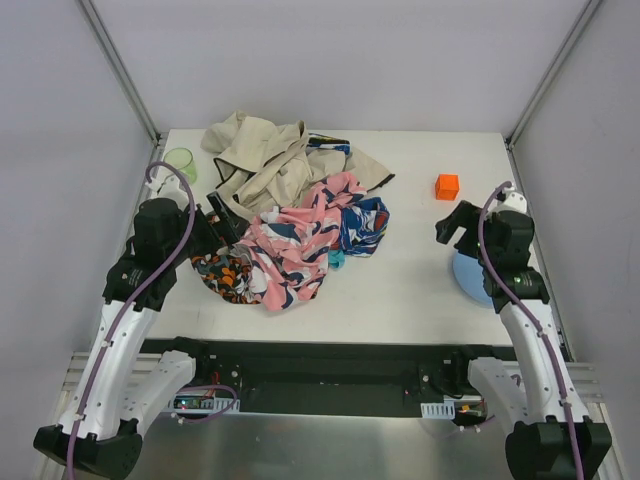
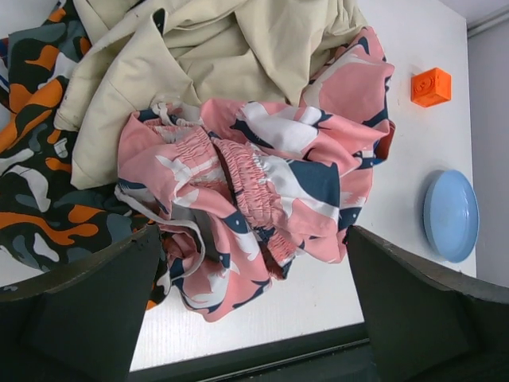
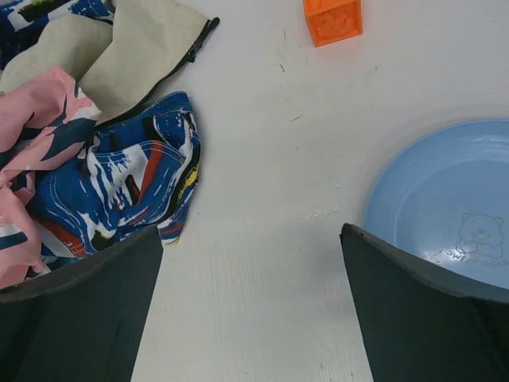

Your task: Pick out a specific cloth from the pile

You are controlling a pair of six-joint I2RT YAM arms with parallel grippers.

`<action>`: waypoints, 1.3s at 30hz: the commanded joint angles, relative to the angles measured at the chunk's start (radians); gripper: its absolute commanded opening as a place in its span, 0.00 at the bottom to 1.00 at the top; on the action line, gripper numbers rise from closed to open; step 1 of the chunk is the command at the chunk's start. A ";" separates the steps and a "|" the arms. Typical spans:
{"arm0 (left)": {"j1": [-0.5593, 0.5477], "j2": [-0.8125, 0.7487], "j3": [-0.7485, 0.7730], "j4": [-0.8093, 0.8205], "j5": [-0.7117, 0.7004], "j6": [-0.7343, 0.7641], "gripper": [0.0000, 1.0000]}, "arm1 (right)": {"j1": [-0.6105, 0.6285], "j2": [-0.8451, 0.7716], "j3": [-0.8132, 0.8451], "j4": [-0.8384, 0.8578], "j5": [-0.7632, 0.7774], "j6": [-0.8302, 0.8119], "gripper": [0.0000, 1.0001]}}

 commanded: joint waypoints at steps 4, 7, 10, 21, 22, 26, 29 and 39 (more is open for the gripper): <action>-0.031 0.054 0.022 -0.002 0.079 0.059 0.99 | -0.002 -0.092 -0.081 0.195 -0.050 0.100 0.96; -0.123 0.161 0.086 0.001 0.040 0.123 0.99 | -0.002 -0.083 -0.083 0.198 -0.080 0.095 0.96; -0.241 0.287 0.175 0.004 -0.054 0.223 0.99 | -0.002 -0.066 -0.083 0.202 -0.152 0.077 0.95; -0.393 0.639 0.341 0.011 -0.042 0.527 0.99 | -0.001 0.020 -0.060 0.210 -0.420 0.026 0.96; -0.401 0.675 0.353 0.011 -0.046 0.534 0.99 | -0.001 0.023 -0.063 0.210 -0.421 0.023 0.96; -0.407 0.784 0.379 0.006 -0.083 0.531 0.99 | -0.001 0.033 -0.063 0.207 -0.430 0.006 0.96; -0.409 0.849 0.367 0.003 -0.039 0.510 0.99 | -0.001 0.039 -0.063 0.201 -0.446 -0.011 0.96; -0.424 1.088 0.402 -0.012 -0.181 0.317 0.99 | -0.001 0.062 -0.063 0.198 -0.464 -0.026 0.96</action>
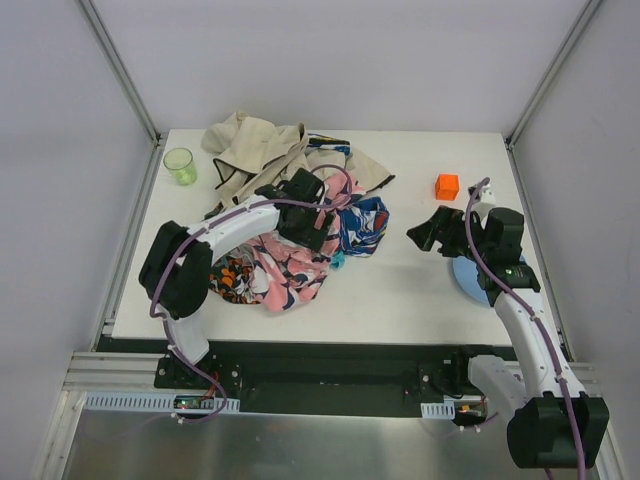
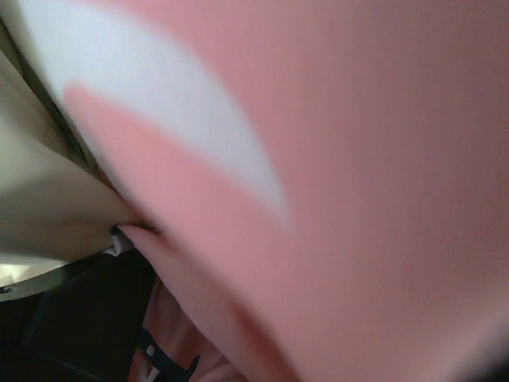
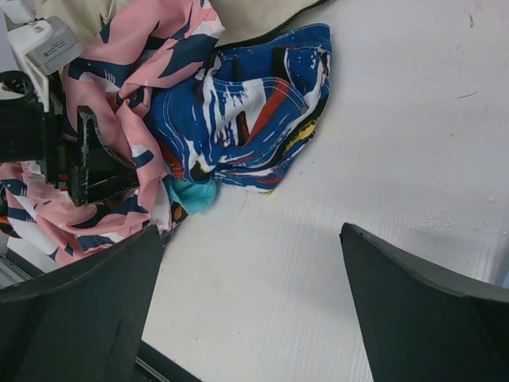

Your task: Pick out a specific cloth from the pile

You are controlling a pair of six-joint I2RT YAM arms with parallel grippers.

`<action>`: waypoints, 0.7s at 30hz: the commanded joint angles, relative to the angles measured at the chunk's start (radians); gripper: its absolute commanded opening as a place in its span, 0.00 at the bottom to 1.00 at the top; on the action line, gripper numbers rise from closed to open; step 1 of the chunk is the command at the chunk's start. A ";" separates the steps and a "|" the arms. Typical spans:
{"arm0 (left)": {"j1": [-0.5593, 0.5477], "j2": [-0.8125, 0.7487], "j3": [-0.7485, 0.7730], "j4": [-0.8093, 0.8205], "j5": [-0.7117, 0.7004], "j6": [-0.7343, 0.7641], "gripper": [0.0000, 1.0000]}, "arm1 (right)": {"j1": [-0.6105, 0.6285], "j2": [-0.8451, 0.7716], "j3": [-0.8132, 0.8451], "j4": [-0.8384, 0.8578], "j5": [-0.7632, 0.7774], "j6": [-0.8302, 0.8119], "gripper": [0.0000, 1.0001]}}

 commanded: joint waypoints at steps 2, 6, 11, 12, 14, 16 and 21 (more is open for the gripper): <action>-0.004 0.113 0.047 -0.029 -0.073 -0.140 0.99 | 0.000 0.006 0.022 0.036 -0.033 -0.027 0.96; -0.004 0.173 0.077 -0.029 -0.070 -0.166 0.75 | 0.000 0.013 0.022 0.037 -0.045 -0.028 0.96; -0.004 0.233 0.117 -0.037 -0.101 -0.208 0.38 | 0.001 0.002 0.019 0.036 -0.048 -0.032 0.96; -0.004 0.242 0.122 -0.040 -0.105 -0.217 0.31 | 0.001 -0.001 0.018 0.036 -0.046 -0.032 0.96; -0.004 0.253 0.131 -0.049 -0.127 -0.235 0.00 | 0.001 -0.009 0.016 0.036 -0.045 -0.030 0.96; -0.003 0.225 0.133 -0.057 -0.179 -0.260 0.00 | 0.003 -0.004 0.010 0.045 -0.059 -0.022 0.96; -0.003 0.044 0.153 -0.058 -0.266 -0.275 0.00 | 0.137 0.071 0.024 0.061 -0.117 -0.074 0.96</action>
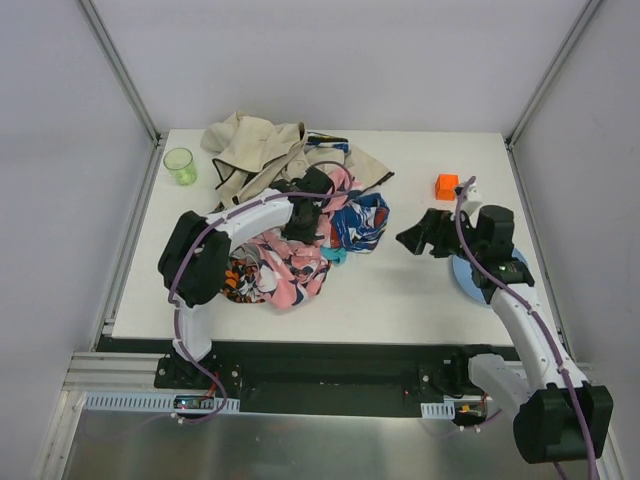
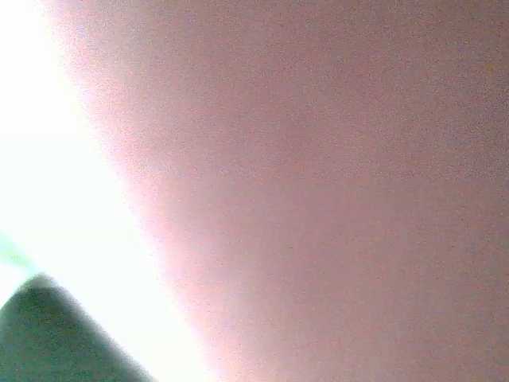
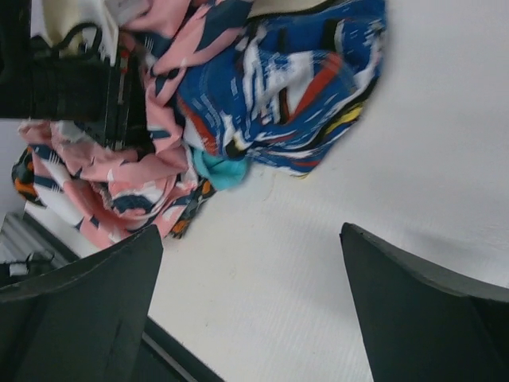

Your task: Pick out a specific cloth from the pile

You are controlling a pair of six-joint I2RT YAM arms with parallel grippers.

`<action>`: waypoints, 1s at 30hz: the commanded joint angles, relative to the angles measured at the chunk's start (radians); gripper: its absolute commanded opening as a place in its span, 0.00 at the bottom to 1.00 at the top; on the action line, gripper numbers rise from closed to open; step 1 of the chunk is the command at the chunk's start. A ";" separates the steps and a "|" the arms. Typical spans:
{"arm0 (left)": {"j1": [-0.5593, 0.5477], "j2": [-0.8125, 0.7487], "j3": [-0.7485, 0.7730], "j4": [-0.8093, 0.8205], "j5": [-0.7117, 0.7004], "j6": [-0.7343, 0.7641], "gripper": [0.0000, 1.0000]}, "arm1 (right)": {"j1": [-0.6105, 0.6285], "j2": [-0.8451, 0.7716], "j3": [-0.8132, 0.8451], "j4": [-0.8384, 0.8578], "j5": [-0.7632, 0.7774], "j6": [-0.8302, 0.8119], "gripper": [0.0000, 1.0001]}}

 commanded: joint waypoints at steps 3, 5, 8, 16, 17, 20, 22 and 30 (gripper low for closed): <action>0.010 -0.231 0.030 0.031 -0.162 -0.032 0.00 | 0.315 0.104 0.056 -0.007 0.130 -0.136 0.96; 0.011 -0.283 0.035 0.026 -0.185 -0.030 0.00 | 0.414 0.165 0.062 0.023 0.205 -0.116 0.96; 0.014 -0.332 0.050 0.000 -0.219 -0.036 0.00 | 0.517 0.259 0.067 0.097 0.311 -0.042 0.98; 0.057 -0.398 0.069 -0.038 -0.254 -0.041 0.00 | 0.637 0.486 0.010 0.509 0.603 0.298 0.96; 0.065 -0.401 0.070 -0.037 -0.240 -0.046 0.00 | 0.649 0.517 0.017 0.529 0.606 0.327 0.96; 0.080 -0.401 0.078 -0.038 -0.220 -0.047 0.00 | 0.701 0.606 0.053 0.572 0.609 0.358 0.92; 0.085 -0.398 0.082 -0.038 -0.210 -0.041 0.00 | 0.729 0.641 0.062 0.589 0.618 0.391 0.88; 0.099 -0.397 0.070 -0.038 -0.171 -0.061 0.00 | 0.812 0.698 0.071 0.634 0.722 0.465 0.81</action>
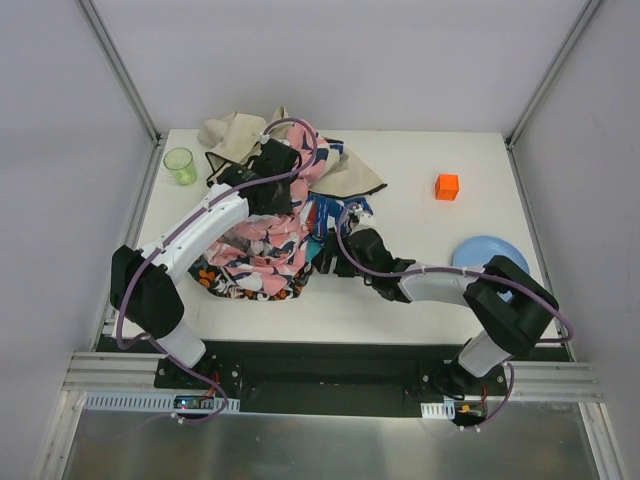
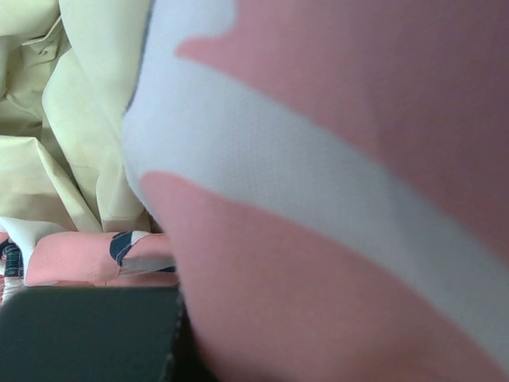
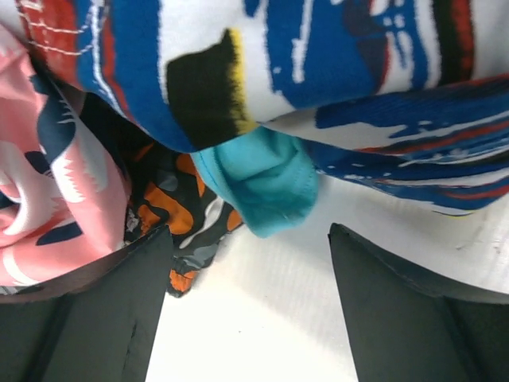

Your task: Pick out a specific cloth from the pile

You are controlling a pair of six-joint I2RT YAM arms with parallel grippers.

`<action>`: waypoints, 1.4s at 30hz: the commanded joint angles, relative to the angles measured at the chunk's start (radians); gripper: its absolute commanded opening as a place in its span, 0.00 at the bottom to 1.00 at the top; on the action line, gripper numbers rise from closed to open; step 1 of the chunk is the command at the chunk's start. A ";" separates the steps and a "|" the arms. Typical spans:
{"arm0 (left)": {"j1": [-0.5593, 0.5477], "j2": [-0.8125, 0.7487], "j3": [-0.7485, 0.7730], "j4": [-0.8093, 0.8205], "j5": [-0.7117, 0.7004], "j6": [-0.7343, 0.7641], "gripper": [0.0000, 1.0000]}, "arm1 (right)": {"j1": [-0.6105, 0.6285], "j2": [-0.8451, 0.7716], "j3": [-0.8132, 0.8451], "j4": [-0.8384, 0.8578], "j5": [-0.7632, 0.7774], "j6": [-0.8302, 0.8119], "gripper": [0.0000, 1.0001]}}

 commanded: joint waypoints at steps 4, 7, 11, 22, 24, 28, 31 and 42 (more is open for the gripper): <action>0.021 -0.074 0.035 0.026 -0.015 -0.041 0.00 | 0.025 0.083 0.069 0.084 0.128 0.108 0.74; 0.027 -0.078 0.024 0.026 -0.010 -0.047 0.00 | 0.025 0.126 0.087 0.086 0.103 0.130 0.73; 0.035 -0.079 0.015 0.026 -0.010 -0.053 0.00 | 0.030 0.152 0.109 0.086 0.071 0.131 0.59; 0.078 -0.036 -0.016 0.028 -0.036 -0.084 0.00 | 0.051 -0.039 0.029 0.090 0.092 0.039 0.01; 0.082 -0.019 -0.025 0.028 -0.056 -0.090 0.00 | 0.051 -0.145 0.000 0.084 0.149 -0.026 0.01; 0.111 0.024 -0.048 0.026 -0.055 -0.109 0.00 | 0.042 -0.350 0.055 -0.040 0.194 -0.213 0.01; 0.136 0.057 -0.071 0.028 -0.044 -0.130 0.00 | 0.010 -0.484 0.130 -0.140 0.194 -0.324 0.01; 0.151 0.142 -0.128 0.026 -0.071 -0.170 0.00 | -0.232 -0.691 0.490 -0.365 0.117 -0.582 0.01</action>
